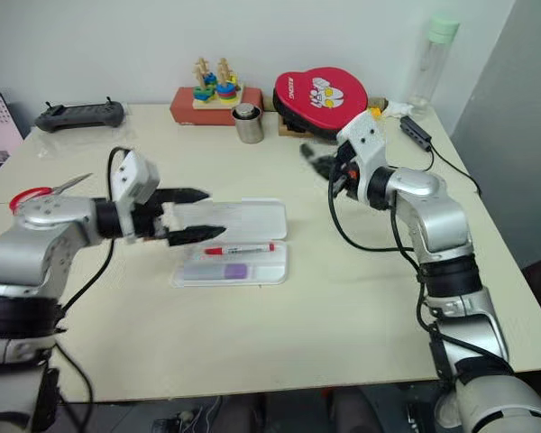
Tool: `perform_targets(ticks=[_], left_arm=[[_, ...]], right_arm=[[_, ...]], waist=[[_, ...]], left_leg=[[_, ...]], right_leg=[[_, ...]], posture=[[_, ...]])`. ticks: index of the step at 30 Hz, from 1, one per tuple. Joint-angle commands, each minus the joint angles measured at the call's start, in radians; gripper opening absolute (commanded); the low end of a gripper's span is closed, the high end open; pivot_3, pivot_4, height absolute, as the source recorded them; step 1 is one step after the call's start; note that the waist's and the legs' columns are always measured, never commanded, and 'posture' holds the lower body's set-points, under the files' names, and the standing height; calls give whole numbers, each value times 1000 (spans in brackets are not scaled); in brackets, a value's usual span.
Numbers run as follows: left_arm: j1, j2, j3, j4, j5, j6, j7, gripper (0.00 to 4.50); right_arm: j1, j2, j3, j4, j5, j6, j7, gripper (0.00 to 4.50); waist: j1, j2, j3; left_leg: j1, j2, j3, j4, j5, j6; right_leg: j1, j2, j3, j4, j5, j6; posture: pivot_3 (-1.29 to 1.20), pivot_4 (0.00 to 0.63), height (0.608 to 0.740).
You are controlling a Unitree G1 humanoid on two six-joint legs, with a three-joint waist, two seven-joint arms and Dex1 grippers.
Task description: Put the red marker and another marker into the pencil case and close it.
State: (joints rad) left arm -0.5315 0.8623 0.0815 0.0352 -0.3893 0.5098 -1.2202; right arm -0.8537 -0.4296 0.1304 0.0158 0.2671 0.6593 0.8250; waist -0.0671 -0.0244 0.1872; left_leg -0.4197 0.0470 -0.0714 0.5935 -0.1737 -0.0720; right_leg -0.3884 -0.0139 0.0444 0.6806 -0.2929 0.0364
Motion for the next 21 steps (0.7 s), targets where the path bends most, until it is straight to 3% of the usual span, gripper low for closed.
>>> perform_targets(ticks=[1, 7, 21], left_arm=[[99, 79, 64, -94, -27, -46, -55, 4500], [172, 86, 110, -161, -61, -11, -11, 4500], [200, 93, 119, -198, -82, 11, 45, 4500]], right_arm=[[5, -5, 148, -134, 33, 81, 105, 128], [47, 34, 333, -84, -71, 32, 93, 128], [76, 10, 381, 14, -144, -41, 179, 128]], waist=[[3, 0, 0], [21, 0, 0], [28, -1, 0]], left_leg=[[0, 0, 0, 0, 0, 0], [2, 1, 0, 3, 1, 1], [0, 1, 0, 5, 1, 0]], right_leg=[[0, 0, 0, 0, 0, 0], [1, 1, 1, 1, -2, 5], [0, 1, 1, 1, -1, 5]], posture=[[0, 150, 740], [0, 150, 740], [0, 150, 740]])
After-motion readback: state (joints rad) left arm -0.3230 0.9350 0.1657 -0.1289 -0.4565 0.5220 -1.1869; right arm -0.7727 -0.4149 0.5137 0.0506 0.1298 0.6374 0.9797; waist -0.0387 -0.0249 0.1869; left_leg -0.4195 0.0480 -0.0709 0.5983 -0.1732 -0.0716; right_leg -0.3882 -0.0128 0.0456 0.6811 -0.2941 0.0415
